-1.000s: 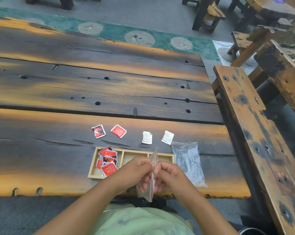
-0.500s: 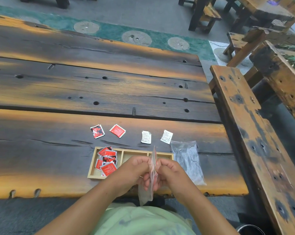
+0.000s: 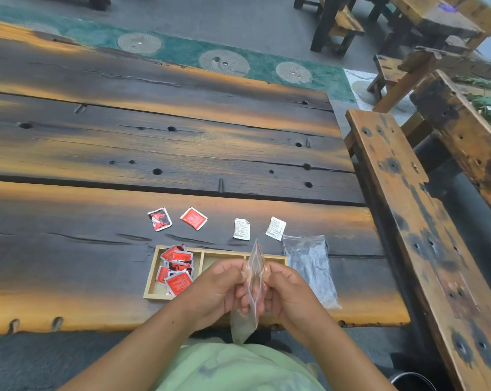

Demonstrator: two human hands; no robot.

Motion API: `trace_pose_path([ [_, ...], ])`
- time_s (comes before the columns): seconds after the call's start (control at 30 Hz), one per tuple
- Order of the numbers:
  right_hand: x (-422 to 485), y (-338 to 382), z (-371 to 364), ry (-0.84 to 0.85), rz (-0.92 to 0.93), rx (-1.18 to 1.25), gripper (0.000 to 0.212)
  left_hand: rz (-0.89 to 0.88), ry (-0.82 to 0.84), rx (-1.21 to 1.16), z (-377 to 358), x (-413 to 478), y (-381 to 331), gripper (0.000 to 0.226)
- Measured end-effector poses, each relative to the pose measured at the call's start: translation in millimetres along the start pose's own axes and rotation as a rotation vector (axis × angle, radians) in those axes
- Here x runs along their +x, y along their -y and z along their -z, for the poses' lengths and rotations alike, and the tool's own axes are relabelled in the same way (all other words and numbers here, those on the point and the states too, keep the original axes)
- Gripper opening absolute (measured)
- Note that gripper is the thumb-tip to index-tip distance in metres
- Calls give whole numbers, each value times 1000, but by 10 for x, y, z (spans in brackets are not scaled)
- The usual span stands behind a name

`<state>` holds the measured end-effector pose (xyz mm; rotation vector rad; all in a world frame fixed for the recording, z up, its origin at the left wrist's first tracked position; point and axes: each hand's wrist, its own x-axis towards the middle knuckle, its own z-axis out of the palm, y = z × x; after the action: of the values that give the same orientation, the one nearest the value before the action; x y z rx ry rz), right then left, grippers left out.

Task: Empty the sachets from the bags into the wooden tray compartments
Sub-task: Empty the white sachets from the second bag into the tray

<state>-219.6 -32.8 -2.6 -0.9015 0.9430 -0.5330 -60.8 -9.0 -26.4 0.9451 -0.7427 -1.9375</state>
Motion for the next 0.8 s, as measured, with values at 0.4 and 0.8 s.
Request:
trace_pose_path([
  [0.4,82,92,109,-185,10,-455,29,159,-179,733,231,-77,-381,24],
  [0.8,33,292,238,-252,-5,-789,27,217,-214,867,390,-113,-592,14],
])
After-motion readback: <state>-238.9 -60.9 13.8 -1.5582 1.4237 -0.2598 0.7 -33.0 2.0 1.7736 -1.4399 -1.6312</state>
